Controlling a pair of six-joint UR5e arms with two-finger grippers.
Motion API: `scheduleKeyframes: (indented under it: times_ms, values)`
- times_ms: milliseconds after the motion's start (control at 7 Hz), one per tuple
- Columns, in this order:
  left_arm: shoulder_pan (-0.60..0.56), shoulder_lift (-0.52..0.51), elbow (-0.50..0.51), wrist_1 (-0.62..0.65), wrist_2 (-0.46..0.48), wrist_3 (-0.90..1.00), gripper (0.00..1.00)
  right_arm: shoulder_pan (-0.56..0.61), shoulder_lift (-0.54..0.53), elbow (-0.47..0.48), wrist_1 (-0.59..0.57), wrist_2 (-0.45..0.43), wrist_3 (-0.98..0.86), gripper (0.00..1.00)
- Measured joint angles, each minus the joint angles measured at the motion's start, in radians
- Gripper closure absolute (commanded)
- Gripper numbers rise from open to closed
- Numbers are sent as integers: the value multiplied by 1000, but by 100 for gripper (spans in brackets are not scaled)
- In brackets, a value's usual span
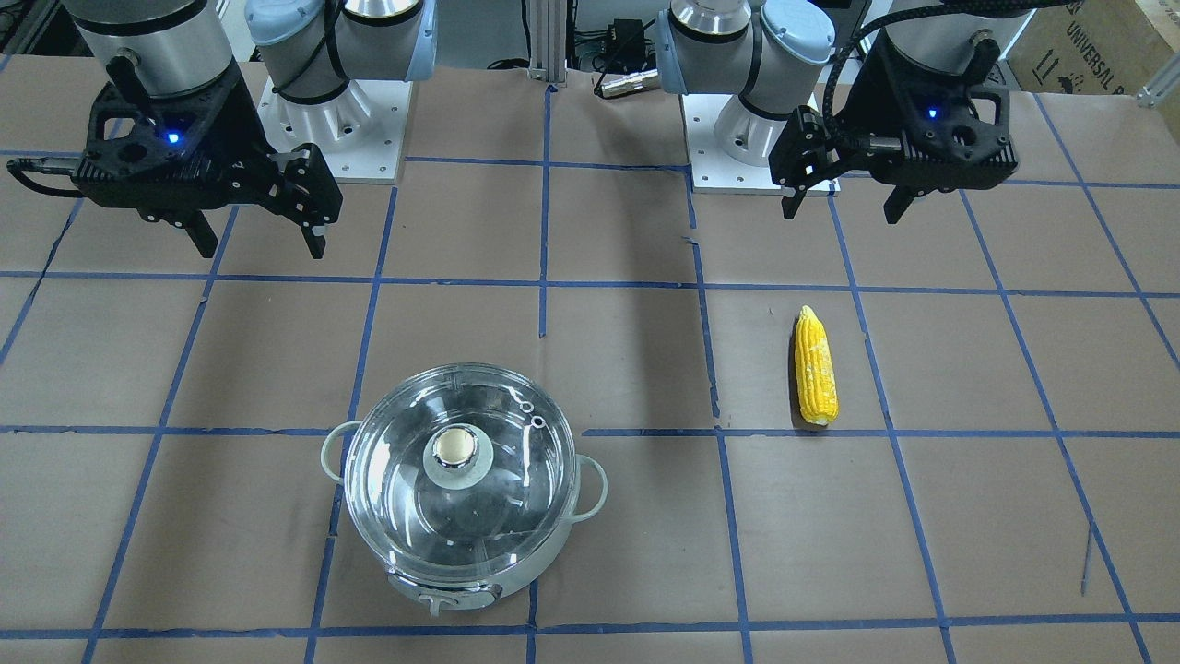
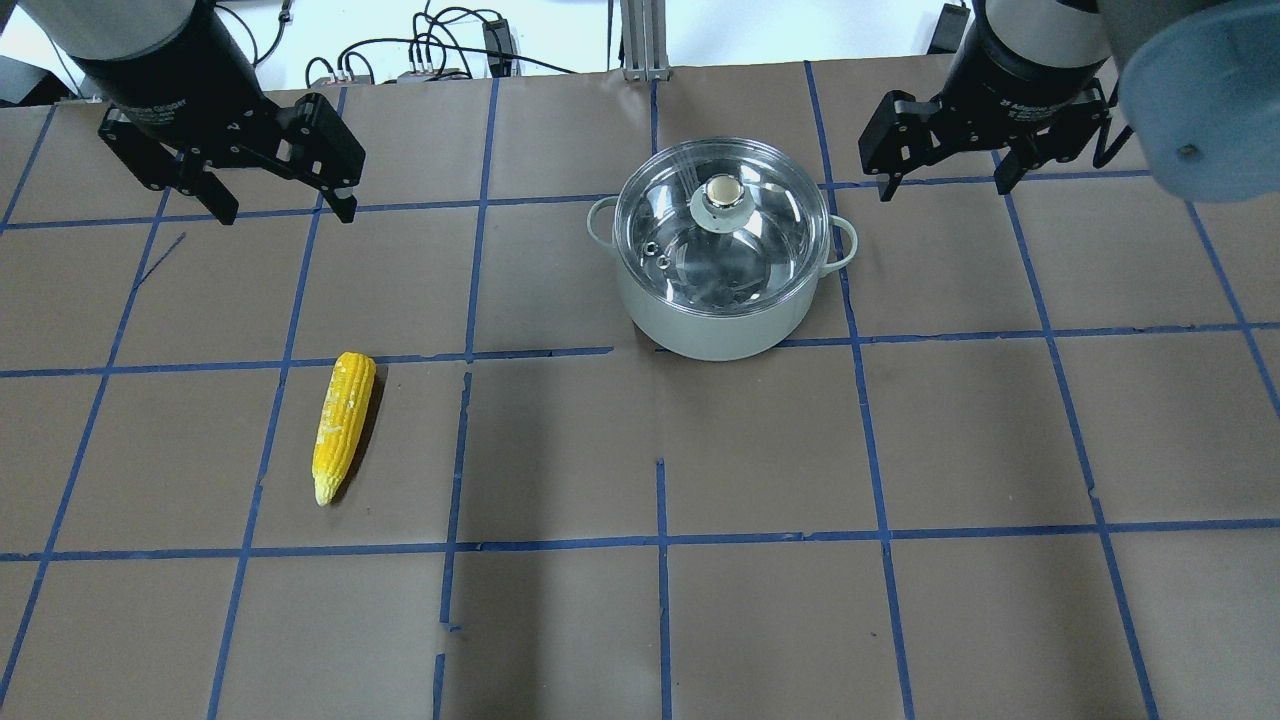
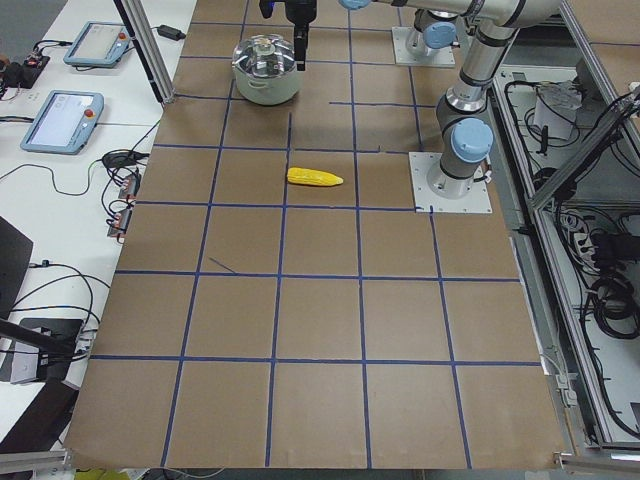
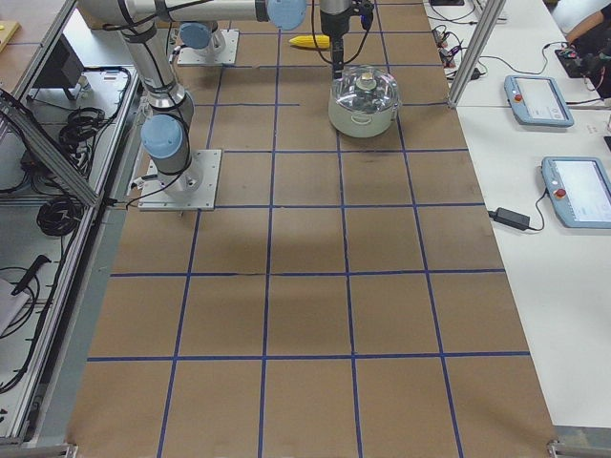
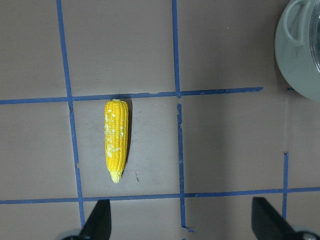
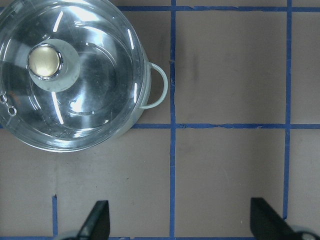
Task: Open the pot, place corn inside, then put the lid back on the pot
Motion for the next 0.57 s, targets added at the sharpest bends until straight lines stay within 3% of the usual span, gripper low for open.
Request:
scheduleKeyframes:
  times_ms: [571]
  values:
    - [0, 0, -5, 1, -1, 0, 0, 138, 148, -10, -166, -2, 33, 3]
